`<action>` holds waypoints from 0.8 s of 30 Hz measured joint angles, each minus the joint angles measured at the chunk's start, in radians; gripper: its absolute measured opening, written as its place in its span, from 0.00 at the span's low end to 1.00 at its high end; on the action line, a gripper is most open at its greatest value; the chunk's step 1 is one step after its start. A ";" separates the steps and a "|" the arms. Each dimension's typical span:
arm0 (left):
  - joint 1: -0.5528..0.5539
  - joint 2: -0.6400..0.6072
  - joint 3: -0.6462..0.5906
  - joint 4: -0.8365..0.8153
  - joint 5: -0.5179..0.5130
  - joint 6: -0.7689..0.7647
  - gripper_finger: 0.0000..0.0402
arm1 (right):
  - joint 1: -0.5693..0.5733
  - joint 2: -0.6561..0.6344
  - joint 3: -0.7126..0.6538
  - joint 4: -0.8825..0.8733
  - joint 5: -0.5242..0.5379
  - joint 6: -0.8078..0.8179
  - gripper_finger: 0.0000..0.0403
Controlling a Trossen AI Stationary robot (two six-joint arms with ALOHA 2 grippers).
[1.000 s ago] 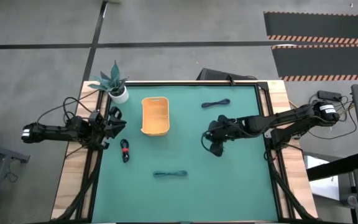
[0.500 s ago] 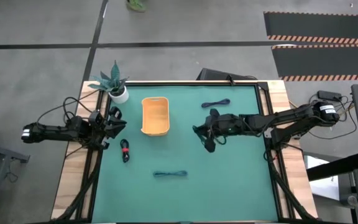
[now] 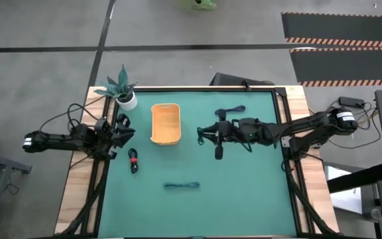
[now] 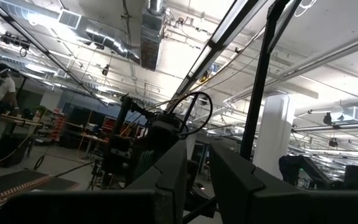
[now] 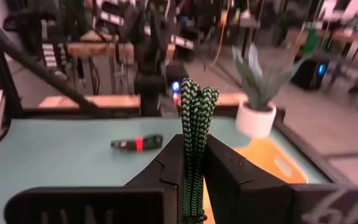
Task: Pick and place USB-C Cables
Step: Put the green USB cable into the yellow bin
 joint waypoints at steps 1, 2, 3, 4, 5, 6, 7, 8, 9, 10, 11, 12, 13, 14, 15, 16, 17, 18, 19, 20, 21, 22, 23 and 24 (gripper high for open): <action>0.000 0.000 0.000 0.001 -0.005 0.000 0.14 | 0.000 0.015 0.000 0.038 -0.001 -0.011 0.09; 0.000 -0.001 0.000 0.002 -0.013 0.000 0.14 | 0.000 0.031 0.000 0.074 -0.001 -0.021 0.09; 0.000 -0.002 0.000 0.005 -0.028 0.000 0.14 | 0.000 0.050 0.000 0.116 -0.001 -0.025 0.09; 0.000 -0.002 0.000 0.011 -0.045 0.000 0.14 | 0.000 0.069 0.000 0.162 -0.001 -0.029 0.09; 0.000 -0.002 0.000 0.016 -0.064 0.000 0.14 | 0.000 0.089 0.000 0.208 -0.002 -0.032 0.09; 0.000 -0.002 0.000 0.023 -0.081 0.001 0.14 | 0.000 0.109 0.000 0.253 -0.002 -0.031 0.09; 0.000 -0.002 0.000 0.029 -0.087 0.000 0.14 | 0.000 0.127 0.000 0.294 -0.002 -0.025 0.09; 0.000 -0.002 0.000 0.032 -0.090 0.000 0.14 | 0.000 0.144 0.001 0.327 -0.002 -0.018 0.09; 0.000 -0.002 0.000 0.032 -0.091 0.000 0.14 | 0.000 0.158 0.006 0.345 -0.002 -0.007 0.09; 0.000 -0.002 0.000 0.031 -0.091 0.000 0.14 | 0.000 0.170 0.014 0.356 -0.002 0.003 0.09; 0.000 -0.002 0.000 0.030 -0.090 0.000 0.14 | 0.000 0.181 0.024 0.362 -0.002 0.007 0.09; 0.000 -0.002 0.000 0.031 -0.088 0.000 0.14 | 0.000 0.191 0.036 0.363 -0.002 0.008 0.09; 0.000 0.000 0.000 0.030 -0.086 0.000 0.14 | 0.000 0.201 0.049 0.365 -0.003 0.007 0.09; 0.000 -0.001 0.000 0.029 -0.086 0.000 0.14 | 0.000 0.208 0.062 0.365 -0.003 0.004 0.09; 0.000 -0.001 0.000 0.029 -0.082 -0.001 0.14 | 0.000 0.217 0.074 0.363 -0.003 0.001 0.09; 0.000 -0.002 0.000 0.029 -0.081 -0.001 0.14 | 0.000 0.227 0.089 0.364 -0.004 -0.002 0.09; 0.000 -0.002 0.000 0.030 -0.081 -0.001 0.14 | 0.000 0.234 0.103 0.364 -0.005 -0.002 0.09; 0.000 -0.002 0.000 0.030 -0.081 -0.001 0.14 | 0.000 0.240 0.115 0.361 -0.005 -0.002 0.09; 0.000 -0.002 0.000 0.030 -0.080 -0.001 0.14 | 0.000 0.249 0.130 0.359 -0.006 -0.003 0.09; 0.000 -0.002 0.000 0.030 -0.080 0.000 0.14 | 0.000 0.257 0.145 0.360 -0.010 -0.002 0.09; 0.000 -0.004 0.000 0.031 -0.080 0.000 0.14 | 0.000 0.265 0.157 0.360 -0.010 -0.001 0.09; 0.000 -0.004 0.001 0.035 -0.081 0.000 0.14 | 0.000 0.273 0.170 0.358 -0.010 0.004 0.09; 0.000 -0.007 0.004 0.037 -0.086 0.000 0.14 | -0.003 0.281 0.187 0.351 -0.010 0.013 0.09; 0.000 -0.009 0.006 0.038 -0.097 0.000 0.14 | -0.004 0.287 0.203 0.336 -0.011 0.026 0.09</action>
